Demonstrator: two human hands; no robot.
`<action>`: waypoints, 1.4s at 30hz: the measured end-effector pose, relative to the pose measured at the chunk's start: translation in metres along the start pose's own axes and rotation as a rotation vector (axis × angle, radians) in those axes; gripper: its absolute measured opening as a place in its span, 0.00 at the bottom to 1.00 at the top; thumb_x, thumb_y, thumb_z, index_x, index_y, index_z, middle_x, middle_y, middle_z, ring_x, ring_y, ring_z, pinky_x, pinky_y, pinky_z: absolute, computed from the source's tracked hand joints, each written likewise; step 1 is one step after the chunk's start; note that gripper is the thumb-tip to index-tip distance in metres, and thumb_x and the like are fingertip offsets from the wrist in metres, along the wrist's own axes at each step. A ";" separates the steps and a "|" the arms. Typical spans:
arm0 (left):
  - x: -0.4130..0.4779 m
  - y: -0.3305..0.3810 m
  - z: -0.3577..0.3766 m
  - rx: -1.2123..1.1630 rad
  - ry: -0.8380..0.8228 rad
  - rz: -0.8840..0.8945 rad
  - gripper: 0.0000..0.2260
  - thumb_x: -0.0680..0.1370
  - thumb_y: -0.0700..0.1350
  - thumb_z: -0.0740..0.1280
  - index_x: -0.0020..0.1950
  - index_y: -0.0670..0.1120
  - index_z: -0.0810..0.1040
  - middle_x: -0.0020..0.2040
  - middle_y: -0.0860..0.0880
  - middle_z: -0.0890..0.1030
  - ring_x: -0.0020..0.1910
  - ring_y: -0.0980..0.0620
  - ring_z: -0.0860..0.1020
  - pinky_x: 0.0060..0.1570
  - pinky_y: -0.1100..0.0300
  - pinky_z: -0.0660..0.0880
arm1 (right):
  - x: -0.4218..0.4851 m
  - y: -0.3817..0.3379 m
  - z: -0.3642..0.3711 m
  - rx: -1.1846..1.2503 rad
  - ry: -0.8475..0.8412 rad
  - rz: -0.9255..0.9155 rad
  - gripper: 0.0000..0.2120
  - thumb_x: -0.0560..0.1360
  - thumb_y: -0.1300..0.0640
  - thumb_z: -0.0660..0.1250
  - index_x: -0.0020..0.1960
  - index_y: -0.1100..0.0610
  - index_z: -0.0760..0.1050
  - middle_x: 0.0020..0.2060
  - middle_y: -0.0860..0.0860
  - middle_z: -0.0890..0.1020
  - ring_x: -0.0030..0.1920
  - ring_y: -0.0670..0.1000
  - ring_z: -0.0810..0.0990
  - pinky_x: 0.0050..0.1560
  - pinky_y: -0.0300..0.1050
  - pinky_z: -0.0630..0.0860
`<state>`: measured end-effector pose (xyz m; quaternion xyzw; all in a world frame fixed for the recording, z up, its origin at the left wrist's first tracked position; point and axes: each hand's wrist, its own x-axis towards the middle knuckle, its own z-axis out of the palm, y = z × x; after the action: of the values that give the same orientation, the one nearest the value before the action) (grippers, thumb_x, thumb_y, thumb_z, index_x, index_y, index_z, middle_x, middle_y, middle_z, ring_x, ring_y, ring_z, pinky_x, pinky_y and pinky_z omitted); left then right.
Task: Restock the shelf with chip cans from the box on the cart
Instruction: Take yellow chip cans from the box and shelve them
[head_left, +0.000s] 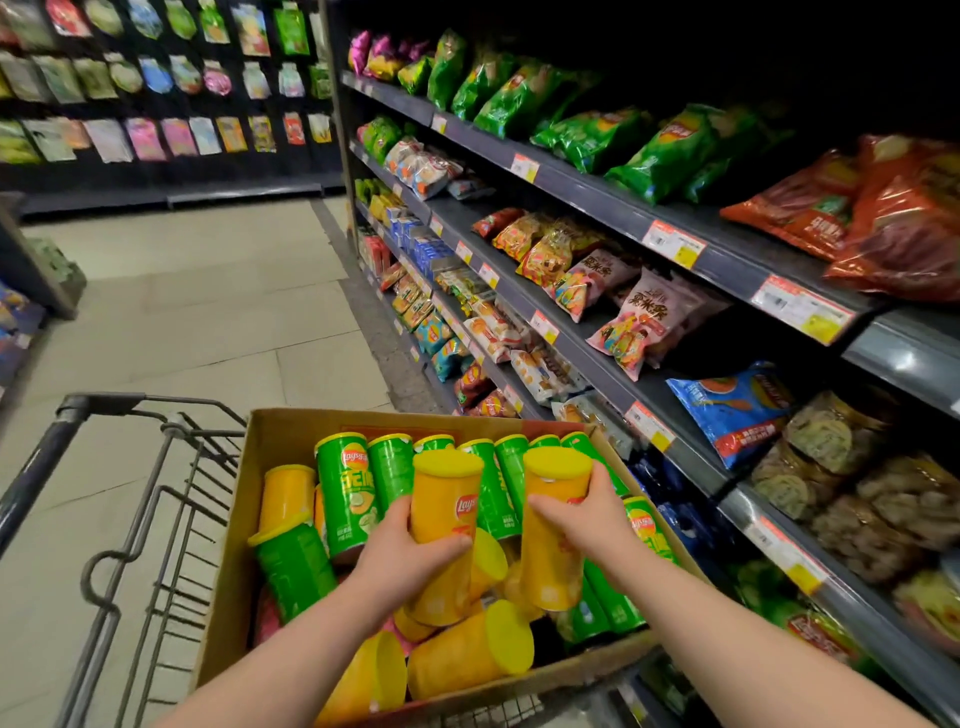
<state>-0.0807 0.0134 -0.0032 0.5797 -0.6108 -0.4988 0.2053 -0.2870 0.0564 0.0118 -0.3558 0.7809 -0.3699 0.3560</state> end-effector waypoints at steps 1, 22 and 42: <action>-0.003 0.003 -0.001 -0.013 -0.008 0.012 0.33 0.70 0.51 0.76 0.70 0.48 0.66 0.62 0.46 0.75 0.54 0.48 0.74 0.58 0.51 0.74 | -0.006 -0.003 -0.002 0.009 0.011 -0.001 0.43 0.64 0.46 0.77 0.71 0.53 0.59 0.59 0.53 0.76 0.57 0.55 0.76 0.57 0.59 0.77; -0.057 0.101 0.050 -0.261 -0.337 0.310 0.28 0.67 0.54 0.76 0.64 0.52 0.70 0.53 0.53 0.80 0.49 0.55 0.79 0.43 0.59 0.75 | -0.117 -0.039 -0.121 0.180 0.422 -0.143 0.26 0.67 0.52 0.77 0.57 0.49 0.64 0.45 0.45 0.75 0.48 0.49 0.76 0.46 0.46 0.75; -0.065 0.287 0.217 -0.326 -0.479 0.538 0.24 0.63 0.55 0.77 0.54 0.58 0.71 0.54 0.52 0.80 0.51 0.51 0.80 0.51 0.50 0.78 | -0.114 -0.043 -0.382 0.109 0.679 -0.287 0.27 0.68 0.48 0.75 0.59 0.47 0.62 0.51 0.46 0.73 0.51 0.49 0.74 0.49 0.46 0.73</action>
<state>-0.3886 0.1047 0.1706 0.2260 -0.6841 -0.6389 0.2699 -0.5309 0.2527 0.2616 -0.2993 0.7757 -0.5541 0.0398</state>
